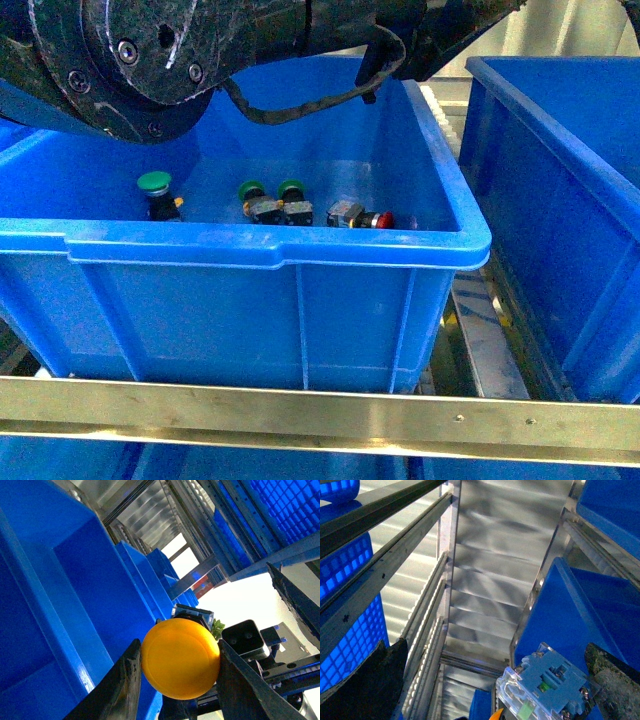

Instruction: Pick red and yellow buttons and place in box

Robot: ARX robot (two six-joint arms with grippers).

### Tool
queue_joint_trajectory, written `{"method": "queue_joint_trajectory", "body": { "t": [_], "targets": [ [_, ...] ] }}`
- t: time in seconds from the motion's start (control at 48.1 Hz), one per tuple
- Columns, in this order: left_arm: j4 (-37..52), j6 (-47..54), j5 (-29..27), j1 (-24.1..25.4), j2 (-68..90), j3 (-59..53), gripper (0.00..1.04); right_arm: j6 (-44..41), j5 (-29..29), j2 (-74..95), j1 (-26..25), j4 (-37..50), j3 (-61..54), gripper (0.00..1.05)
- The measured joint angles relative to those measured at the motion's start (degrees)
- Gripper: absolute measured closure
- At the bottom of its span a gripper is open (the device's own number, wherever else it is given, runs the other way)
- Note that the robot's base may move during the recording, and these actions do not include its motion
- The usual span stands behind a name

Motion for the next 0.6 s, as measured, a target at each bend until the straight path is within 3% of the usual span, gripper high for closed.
{"method": "queue_joint_trajectory", "body": {
  "t": [0.104,0.229,0.416,0.603],
  "targets": [
    [0.0,0.02,-0.17,-0.33,0.02,-0.24,0.71,0.07,0.02,0.37,-0.42,0.0,0.22,0.08],
    [-0.13,0.07,-0.44,-0.79,0.0,-0.26,0.71,-0.13,0.44,0.46,-0.7,-0.92,0.22,0.25],
    [-1.22,0.2,-0.61,-1.6,0.0,0.13,0.71,-0.83,1.42,0.46,-1.42,-2.27,0.2,0.62],
    [-2.49,0.5,-1.27,-2.32,0.22,1.29,0.71,-0.76,1.2,0.33,-2.6,-2.64,0.13,0.65]
  ]
}}
